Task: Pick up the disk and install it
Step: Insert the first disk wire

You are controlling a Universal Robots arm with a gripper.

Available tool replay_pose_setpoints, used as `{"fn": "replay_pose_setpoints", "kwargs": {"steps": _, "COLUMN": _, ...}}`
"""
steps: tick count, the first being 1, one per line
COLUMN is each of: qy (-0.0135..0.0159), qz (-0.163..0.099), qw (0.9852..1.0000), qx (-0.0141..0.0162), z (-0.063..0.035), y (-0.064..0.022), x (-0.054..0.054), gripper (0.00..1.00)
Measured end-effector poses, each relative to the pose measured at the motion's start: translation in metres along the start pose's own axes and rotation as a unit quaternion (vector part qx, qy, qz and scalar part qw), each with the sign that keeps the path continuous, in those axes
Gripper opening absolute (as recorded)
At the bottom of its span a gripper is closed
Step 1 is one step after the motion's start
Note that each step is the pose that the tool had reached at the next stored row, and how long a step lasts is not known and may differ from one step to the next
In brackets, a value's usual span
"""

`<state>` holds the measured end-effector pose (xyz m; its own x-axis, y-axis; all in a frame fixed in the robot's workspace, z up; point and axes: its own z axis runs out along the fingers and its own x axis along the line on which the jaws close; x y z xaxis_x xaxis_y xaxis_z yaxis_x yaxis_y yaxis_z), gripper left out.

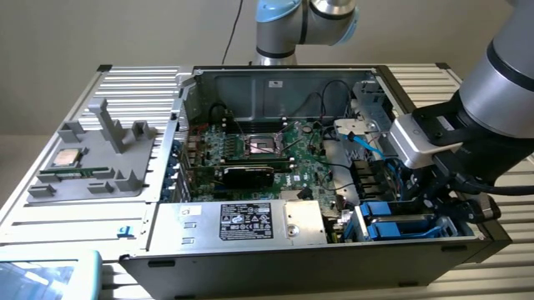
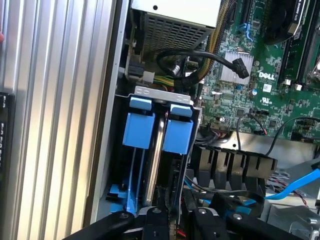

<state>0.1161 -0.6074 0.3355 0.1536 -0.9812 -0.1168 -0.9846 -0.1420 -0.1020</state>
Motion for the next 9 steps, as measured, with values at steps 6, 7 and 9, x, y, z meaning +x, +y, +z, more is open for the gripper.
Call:
{"fn": "replay_pose_setpoints", "kwargs": {"steps": 6, "qy": -0.0001, "qz": 0.000, "qw": 1.0000, "qx": 0.0000, "z": -0.0020, "y": -0.0003, "x": -0.0005, "gripper": 0.17}}
{"fn": "replay_pose_setpoints", "kwargs": {"steps": 7, "qy": 0.0000, "qz": 0.000, "qw": 1.0000, "qx": 0.0000, "z": -0.0031, "y": -0.0005, "x": -0.0014, "gripper": 0.17}}
{"fn": "replay_pose_setpoints", "kwargs": {"steps": 9, "qy": 0.0022, "qz": 0.000, "qw": 1.0000, "qx": -0.0004, "z": -0.0052, "y": -0.0011, "x": -0.0034, "gripper": 0.17}}
